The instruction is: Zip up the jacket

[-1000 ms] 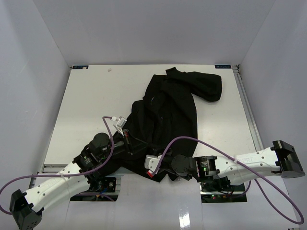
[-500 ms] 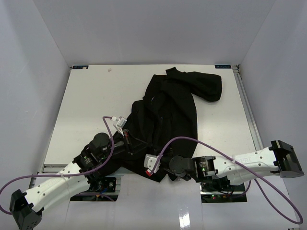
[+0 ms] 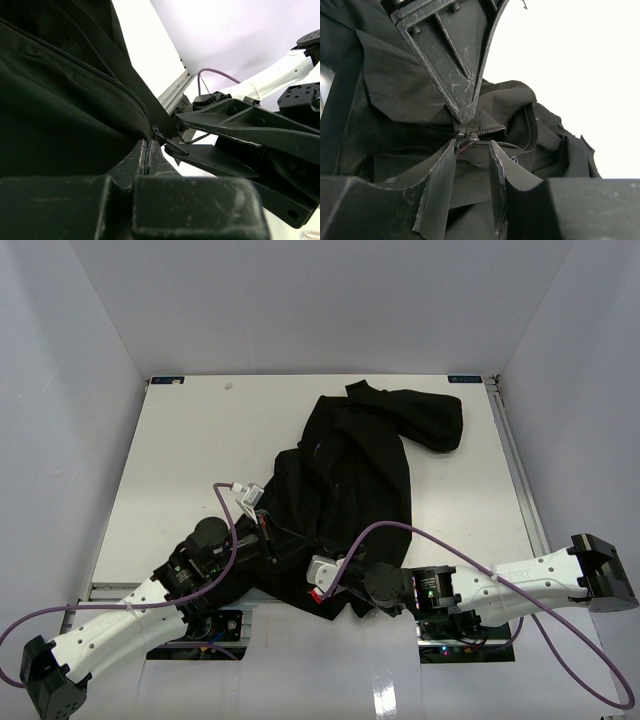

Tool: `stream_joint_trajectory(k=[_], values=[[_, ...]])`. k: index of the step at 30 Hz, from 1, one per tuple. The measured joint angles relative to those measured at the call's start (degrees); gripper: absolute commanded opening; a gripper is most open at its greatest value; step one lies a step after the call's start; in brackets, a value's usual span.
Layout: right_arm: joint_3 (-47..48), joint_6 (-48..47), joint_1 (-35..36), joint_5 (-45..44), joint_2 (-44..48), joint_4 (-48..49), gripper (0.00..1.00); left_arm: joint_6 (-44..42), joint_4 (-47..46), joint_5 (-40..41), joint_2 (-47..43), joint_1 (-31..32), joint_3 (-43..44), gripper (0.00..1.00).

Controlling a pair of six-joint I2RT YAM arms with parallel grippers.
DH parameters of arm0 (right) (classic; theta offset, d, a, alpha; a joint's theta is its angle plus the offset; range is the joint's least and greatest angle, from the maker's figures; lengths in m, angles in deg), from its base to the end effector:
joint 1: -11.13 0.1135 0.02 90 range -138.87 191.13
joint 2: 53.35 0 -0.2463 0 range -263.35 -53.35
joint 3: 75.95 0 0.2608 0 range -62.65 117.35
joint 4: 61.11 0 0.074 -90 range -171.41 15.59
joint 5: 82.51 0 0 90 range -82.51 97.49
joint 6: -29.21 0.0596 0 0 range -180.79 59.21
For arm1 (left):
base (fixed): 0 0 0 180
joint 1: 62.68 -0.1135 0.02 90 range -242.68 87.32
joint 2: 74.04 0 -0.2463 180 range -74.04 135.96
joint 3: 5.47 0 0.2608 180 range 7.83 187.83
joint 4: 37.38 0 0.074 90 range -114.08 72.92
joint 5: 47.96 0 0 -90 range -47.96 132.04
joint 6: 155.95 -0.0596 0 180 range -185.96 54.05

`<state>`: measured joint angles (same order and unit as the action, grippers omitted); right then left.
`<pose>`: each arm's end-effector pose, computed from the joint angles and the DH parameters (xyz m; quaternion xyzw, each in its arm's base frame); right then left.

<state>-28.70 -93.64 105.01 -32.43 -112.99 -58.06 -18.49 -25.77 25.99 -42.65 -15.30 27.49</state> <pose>0.0200 0.2703 0.2506 -0.5415 0.5187 0.0847 0.6562 0.1231 -0.1581 0.2260 0.0892 0.7588 -0.5409 0.3517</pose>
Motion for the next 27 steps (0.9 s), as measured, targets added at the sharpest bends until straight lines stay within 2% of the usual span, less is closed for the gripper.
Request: stream_joint_trajectory(k=[13, 21, 27], values=[[0.0, -0.79, 0.01, -0.18, -0.83, 1.51, 0.27, 0.0, 0.0, 0.0, -0.26, 0.0, 0.0, 0.0], [0.0, -1.04, -0.01, 0.47, -1.95, 2.22, 0.08, -0.01, 0.04, -0.06, -0.5, 0.0, 0.0, 0.0], [0.0, -1.8, -1.47, 1.12, -2.92, 4.35, 0.08, -0.56, 0.39, -0.28, -0.76, -0.02, 0.0, 0.0]])
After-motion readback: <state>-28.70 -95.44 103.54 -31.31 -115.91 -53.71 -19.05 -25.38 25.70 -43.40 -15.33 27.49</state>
